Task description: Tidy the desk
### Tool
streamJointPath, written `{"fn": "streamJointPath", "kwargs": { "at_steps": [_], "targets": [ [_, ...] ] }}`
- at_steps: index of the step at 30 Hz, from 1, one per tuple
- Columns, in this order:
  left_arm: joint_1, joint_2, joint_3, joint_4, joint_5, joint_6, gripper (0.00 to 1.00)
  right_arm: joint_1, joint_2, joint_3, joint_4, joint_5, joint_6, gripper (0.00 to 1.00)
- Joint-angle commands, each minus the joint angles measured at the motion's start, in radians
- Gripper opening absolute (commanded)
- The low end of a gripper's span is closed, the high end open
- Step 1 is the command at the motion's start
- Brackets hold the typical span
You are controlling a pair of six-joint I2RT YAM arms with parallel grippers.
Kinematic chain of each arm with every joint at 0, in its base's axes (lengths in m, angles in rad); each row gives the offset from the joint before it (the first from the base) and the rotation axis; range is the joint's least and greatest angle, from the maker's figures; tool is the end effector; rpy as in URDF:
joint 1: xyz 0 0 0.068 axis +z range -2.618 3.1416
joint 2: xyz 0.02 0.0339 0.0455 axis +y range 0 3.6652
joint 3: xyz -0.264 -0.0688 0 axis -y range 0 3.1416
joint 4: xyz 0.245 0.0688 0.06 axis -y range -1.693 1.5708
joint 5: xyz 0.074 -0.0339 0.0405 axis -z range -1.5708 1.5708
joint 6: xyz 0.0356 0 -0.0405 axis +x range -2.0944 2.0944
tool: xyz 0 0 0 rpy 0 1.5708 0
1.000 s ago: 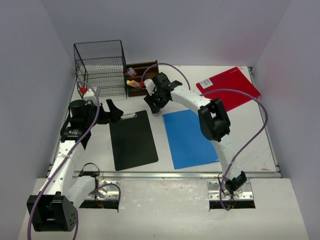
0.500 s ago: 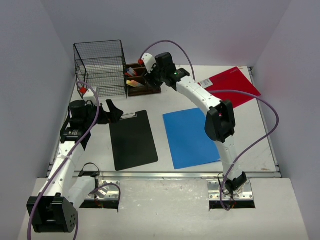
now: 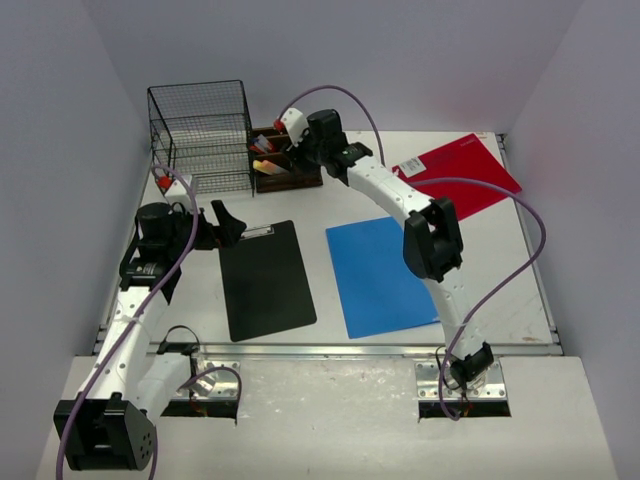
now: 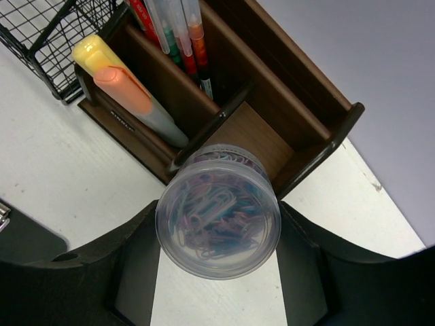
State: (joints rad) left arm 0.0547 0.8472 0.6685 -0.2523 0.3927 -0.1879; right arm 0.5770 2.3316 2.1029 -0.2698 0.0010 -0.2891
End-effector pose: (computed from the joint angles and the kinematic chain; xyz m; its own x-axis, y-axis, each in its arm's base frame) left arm 0.1945 -0.0030 0.2822 -0.4652 -0.1983 -0.8627 0.2135 0.9207 -0.3268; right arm 0.4614 0.3003 0.2552 -0.2288 -0.4891 -0.8417 -0.6364 0.7294 -0.2509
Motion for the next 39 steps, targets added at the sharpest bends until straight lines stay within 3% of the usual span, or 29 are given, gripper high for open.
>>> {"fn": "streamJointPath", "kwargs": {
  "at_steps": [1,25,35,39],
  "targets": [
    [0.014,-0.025,-0.006,0.033,-0.005,0.008,1.00,-0.010,-0.001,0.055,0.124,0.024,-0.021,0.00],
    [0.014,-0.040,-0.012,0.028,-0.021,0.016,1.00,-0.016,0.060,0.029,0.241,0.039,-0.056,0.01],
    [0.016,-0.043,-0.013,0.018,-0.023,0.025,1.00,-0.022,0.081,0.023,0.264,0.053,-0.068,0.06],
    [0.014,-0.042,-0.013,0.016,-0.022,0.025,1.00,-0.022,0.084,0.026,0.263,0.055,-0.068,0.17]
  ]
}}
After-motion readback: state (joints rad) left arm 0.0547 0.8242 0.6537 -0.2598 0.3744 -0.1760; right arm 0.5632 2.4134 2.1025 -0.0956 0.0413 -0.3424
